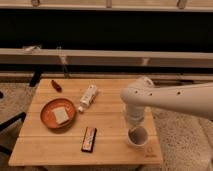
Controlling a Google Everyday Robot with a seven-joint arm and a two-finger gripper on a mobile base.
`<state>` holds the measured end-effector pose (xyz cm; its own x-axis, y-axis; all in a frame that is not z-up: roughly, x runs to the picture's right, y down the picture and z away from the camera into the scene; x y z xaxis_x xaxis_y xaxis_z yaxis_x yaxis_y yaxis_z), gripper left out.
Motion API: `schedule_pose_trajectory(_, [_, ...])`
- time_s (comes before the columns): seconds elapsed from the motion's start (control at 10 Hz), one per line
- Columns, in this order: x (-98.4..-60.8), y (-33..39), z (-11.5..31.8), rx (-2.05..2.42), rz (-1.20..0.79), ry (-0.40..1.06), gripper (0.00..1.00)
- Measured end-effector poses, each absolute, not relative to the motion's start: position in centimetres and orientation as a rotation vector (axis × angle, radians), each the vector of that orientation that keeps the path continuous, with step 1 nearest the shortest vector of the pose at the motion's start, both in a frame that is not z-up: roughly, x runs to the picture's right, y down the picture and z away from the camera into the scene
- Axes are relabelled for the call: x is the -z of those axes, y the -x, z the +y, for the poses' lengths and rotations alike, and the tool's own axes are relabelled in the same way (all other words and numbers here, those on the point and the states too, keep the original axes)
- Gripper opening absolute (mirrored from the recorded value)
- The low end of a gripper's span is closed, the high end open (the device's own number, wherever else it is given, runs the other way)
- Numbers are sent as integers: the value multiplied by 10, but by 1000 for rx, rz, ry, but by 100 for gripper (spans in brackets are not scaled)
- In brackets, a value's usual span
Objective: Pick up the ceramic cup
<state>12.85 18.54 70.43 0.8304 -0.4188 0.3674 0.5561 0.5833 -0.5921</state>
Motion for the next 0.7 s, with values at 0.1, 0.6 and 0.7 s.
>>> schedule_pose_trajectory(0.1, [-702, -128, 175, 590, -196, 765, 0])
schedule_pose_trajectory(0.6, [-702, -120, 151, 601, -235, 771, 0])
schedule_pose_trajectory(0.7, [-702, -120, 151, 601, -235, 771, 0])
